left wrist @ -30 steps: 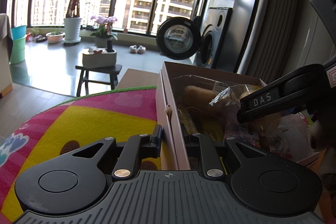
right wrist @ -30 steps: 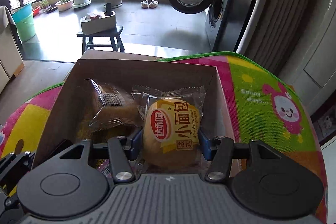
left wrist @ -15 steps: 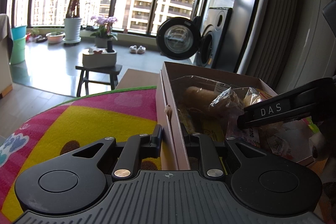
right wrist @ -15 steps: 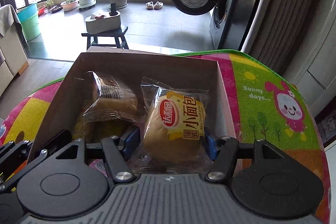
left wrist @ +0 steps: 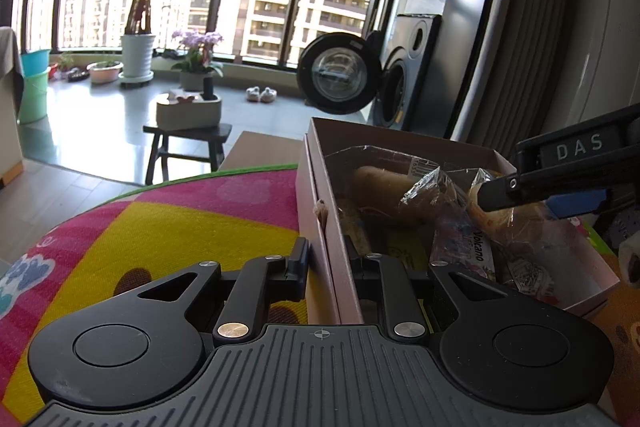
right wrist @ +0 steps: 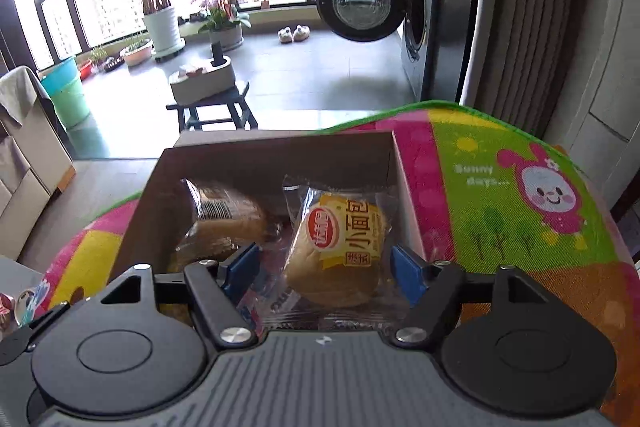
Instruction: Organize objects
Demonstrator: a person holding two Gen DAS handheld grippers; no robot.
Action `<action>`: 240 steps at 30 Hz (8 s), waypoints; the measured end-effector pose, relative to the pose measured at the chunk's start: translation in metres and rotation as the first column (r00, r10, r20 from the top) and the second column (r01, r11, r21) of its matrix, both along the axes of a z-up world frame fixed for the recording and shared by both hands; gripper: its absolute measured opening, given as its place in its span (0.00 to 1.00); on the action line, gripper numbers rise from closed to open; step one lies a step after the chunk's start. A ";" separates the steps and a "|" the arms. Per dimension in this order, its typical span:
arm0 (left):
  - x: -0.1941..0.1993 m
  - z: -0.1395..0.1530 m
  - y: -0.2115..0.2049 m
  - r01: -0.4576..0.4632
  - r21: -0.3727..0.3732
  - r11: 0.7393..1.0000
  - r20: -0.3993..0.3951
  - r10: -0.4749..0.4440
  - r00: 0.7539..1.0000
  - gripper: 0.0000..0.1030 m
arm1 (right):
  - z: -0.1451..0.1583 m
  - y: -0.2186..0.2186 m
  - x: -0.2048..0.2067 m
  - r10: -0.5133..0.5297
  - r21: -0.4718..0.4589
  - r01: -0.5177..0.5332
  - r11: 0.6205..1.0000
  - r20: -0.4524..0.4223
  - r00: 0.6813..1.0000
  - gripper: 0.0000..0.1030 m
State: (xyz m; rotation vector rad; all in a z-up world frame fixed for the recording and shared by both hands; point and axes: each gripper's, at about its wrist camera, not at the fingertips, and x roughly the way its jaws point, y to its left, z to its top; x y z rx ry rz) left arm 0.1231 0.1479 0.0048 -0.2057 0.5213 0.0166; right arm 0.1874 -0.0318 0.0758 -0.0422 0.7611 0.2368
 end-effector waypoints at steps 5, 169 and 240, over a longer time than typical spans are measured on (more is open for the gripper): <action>0.000 0.000 0.000 0.000 -0.001 1.000 0.000 0.000 1.000 0.18 | 0.007 0.006 0.004 0.004 0.016 -0.004 1.000 0.020 1.000 0.53; -0.125 -0.013 -0.139 0.071 0.163 0.984 -0.097 -0.056 0.994 0.55 | -0.078 -0.137 -0.167 -0.027 -0.022 0.030 0.999 0.108 0.994 1.00; -0.124 -0.014 -0.139 0.071 0.162 0.984 -0.098 -0.056 0.994 0.55 | -0.078 -0.137 -0.167 -0.028 -0.022 0.030 0.999 0.109 0.994 1.00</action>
